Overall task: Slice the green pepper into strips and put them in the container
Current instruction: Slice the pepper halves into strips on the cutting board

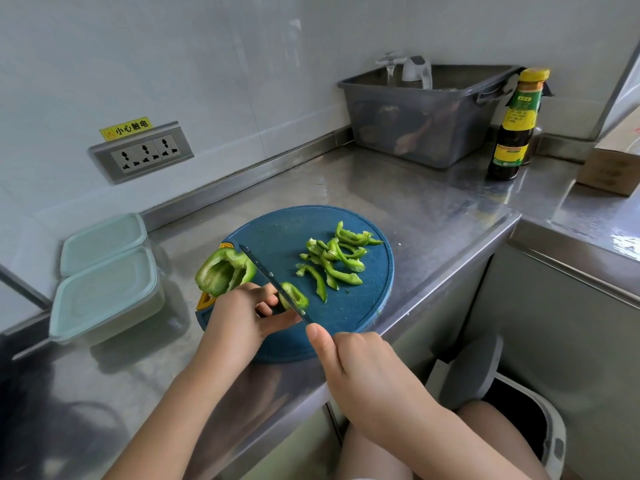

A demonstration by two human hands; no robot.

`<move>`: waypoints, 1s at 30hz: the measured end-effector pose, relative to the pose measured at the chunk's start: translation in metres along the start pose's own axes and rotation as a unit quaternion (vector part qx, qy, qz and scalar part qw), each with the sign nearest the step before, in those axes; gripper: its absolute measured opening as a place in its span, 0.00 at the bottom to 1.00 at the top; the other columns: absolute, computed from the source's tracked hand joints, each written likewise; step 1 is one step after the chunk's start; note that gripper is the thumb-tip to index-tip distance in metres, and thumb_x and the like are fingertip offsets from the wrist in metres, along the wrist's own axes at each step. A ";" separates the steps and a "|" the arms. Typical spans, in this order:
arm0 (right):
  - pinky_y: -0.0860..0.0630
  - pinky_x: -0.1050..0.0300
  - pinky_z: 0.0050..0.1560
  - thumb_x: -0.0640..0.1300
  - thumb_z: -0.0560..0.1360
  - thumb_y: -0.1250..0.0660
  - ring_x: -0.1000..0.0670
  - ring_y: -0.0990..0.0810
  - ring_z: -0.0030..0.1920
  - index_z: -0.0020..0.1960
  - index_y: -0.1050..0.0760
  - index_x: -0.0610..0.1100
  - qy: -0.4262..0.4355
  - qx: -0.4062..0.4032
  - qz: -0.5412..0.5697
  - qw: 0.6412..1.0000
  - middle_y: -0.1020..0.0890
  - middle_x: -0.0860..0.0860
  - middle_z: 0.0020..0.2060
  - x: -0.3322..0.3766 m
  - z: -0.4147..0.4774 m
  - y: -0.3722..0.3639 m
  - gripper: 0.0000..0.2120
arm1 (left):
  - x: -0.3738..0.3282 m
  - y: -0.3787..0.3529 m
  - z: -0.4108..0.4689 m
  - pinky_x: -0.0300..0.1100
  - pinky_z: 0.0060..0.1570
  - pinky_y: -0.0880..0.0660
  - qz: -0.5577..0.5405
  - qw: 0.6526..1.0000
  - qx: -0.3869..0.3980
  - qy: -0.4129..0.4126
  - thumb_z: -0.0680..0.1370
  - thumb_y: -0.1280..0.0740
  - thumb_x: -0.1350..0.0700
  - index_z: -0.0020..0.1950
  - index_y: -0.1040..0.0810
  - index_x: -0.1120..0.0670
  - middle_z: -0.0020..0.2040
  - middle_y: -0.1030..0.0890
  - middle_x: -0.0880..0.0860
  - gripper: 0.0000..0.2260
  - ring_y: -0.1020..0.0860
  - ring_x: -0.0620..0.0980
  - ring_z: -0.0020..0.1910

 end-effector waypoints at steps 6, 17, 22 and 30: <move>0.37 0.53 0.34 0.63 0.78 0.56 0.49 0.38 0.29 0.31 0.43 0.42 -0.012 0.010 0.049 0.999 0.36 0.48 0.28 0.000 0.002 0.002 0.28 | -0.004 0.001 -0.002 0.24 0.34 0.31 0.016 1.000 -0.008 -0.019 0.60 0.34 0.40 0.40 0.26 0.46 0.36 0.29 0.39 0.14 0.30 0.34 0.35; 0.27 0.50 0.43 0.64 0.77 0.59 0.47 0.30 0.34 0.32 0.38 0.45 -0.028 -0.009 0.027 0.999 0.32 0.50 0.29 -0.002 0.009 -0.017 0.28 | 0.008 -0.006 0.004 0.29 0.36 0.34 0.019 1.000 -0.014 -0.001 0.67 0.23 0.52 0.42 0.23 0.60 0.37 0.23 0.54 0.15 0.26 0.49 0.35; 0.29 0.50 0.42 0.63 0.79 0.57 0.44 0.33 0.35 0.30 0.41 0.44 -0.034 -0.015 0.033 0.999 0.35 0.49 0.28 0.000 0.014 -0.014 0.28 | 0.008 -0.005 0.004 0.29 0.34 0.34 0.029 1.000 0.003 0.004 0.64 0.25 0.42 0.40 0.24 0.59 0.37 0.24 0.53 0.21 0.27 0.47 0.34; 0.31 0.54 0.37 0.61 0.80 0.57 0.44 0.30 0.35 0.30 0.40 0.44 -0.037 -0.022 0.017 0.999 0.33 0.49 0.28 0.008 0.025 -0.014 0.28 | 0.000 0.001 0.001 0.26 0.38 0.33 0.034 0.999 0.005 -0.033 0.69 0.25 0.50 0.48 0.17 0.57 0.43 0.23 0.53 0.14 0.31 0.39 0.37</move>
Point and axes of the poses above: each hand's wrist, its own z-axis towards the middle knuckle, its own y-axis out of the back of the hand, x = y × z, the point moved 4 cm from there along z, towards the middle knuckle
